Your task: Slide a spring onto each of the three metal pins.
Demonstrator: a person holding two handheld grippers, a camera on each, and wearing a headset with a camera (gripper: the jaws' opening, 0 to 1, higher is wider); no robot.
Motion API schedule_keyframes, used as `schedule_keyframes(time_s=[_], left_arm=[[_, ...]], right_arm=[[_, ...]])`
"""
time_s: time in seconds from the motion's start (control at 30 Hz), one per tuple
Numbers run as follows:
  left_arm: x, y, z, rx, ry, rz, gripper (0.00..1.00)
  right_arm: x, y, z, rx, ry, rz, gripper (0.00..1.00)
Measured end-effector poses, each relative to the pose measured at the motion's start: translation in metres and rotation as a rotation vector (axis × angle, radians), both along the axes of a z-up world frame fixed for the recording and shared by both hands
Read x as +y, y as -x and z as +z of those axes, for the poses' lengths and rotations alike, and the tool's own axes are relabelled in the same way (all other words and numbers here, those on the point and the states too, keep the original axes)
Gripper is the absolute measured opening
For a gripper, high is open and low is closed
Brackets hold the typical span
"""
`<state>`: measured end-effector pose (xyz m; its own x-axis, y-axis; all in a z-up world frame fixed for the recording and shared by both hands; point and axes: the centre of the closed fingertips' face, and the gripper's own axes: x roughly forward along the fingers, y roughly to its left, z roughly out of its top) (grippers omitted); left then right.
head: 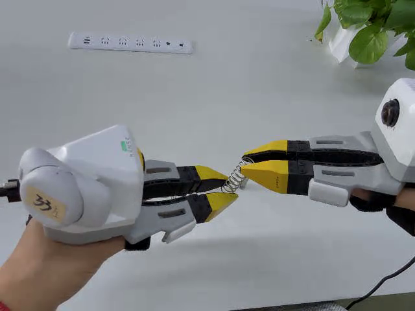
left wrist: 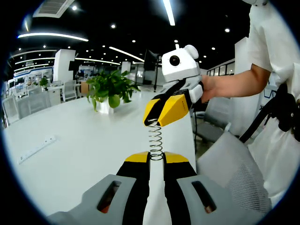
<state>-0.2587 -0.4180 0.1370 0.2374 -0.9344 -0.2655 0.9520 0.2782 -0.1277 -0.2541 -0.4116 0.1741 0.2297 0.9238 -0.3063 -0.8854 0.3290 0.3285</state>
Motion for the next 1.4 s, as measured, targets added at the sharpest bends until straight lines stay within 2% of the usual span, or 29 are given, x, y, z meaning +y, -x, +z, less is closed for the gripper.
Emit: schedule_keyframes(time_s=[0.87,1.0,1.07,1.23,1.33,1.4], left_arm=[[-0.002,0.003,0.004,-0.005,0.027,-0.019,0.06],[-0.003,0.003,0.005,-0.006,0.032,-0.018,0.06],[-0.003,0.003,0.005,-0.007,0.034,-0.018,0.06],[-0.002,0.003,0.005,-0.007,0.040,-0.016,0.06],[-0.002,0.004,0.005,-0.010,0.043,-0.016,0.06],[-0.003,0.004,0.005,-0.011,0.041,-0.018,0.06]], right_arm=[[0.006,0.005,0.004,-0.032,0.069,0.074,0.07],[0.007,0.007,0.004,-0.018,0.079,0.091,0.11],[0.005,0.008,0.001,-0.027,0.107,0.115,0.13],[-0.002,0.007,0.000,-0.062,0.221,0.217,0.17],[-0.002,0.009,-0.001,-0.080,0.290,0.298,0.19],[-0.003,0.011,-0.002,-0.105,0.363,0.370,0.22]])
